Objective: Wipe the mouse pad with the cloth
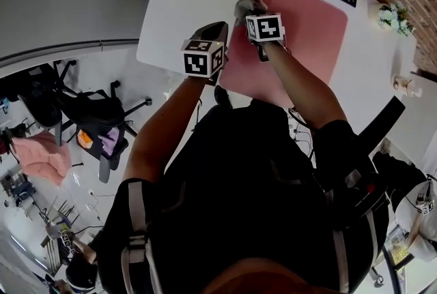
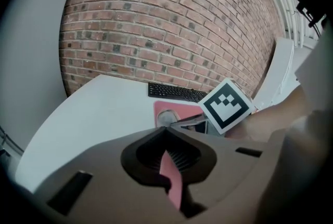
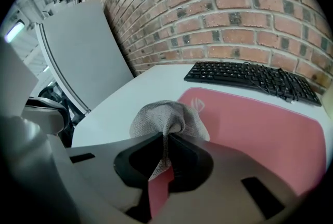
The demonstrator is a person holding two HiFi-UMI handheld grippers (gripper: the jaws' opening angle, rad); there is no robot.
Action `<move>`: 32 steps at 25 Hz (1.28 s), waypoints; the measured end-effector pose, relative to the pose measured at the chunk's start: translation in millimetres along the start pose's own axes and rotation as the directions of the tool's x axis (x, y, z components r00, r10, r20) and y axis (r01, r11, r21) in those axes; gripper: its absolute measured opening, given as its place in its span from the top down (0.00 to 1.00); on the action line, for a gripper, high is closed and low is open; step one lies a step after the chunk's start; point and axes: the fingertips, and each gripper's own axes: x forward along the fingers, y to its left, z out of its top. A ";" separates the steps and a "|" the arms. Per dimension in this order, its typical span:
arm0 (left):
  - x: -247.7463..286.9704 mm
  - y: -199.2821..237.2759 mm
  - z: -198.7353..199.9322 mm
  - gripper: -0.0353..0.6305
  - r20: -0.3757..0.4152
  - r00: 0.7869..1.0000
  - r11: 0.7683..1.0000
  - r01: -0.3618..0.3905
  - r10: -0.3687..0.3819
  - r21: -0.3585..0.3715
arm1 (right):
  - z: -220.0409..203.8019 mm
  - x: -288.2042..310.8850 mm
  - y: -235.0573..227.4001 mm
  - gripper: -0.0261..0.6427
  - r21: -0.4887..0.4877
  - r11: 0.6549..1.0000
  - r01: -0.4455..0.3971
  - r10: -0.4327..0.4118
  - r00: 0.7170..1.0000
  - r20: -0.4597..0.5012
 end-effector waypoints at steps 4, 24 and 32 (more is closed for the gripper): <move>3.9 -13.8 0.9 0.95 -0.006 0.999 0.999 0.032 -0.032 -0.005 | -6.9 -4.1 -16.5 0.91 0.033 0.999 0.015 -0.014 1.000 -0.010; 38.0 -109.4 11.5 0.95 -0.058 0.975 0.964 0.219 -0.213 0.149 | -52.7 -75.6 -121.9 0.91 0.211 0.966 0.146 -0.154 0.988 0.022; 52.2 -151.9 14.6 0.95 -0.089 0.958 0.935 0.285 -0.273 0.212 | -80.3 -106.3 -166.3 0.91 0.264 0.943 0.203 -0.218 0.976 0.028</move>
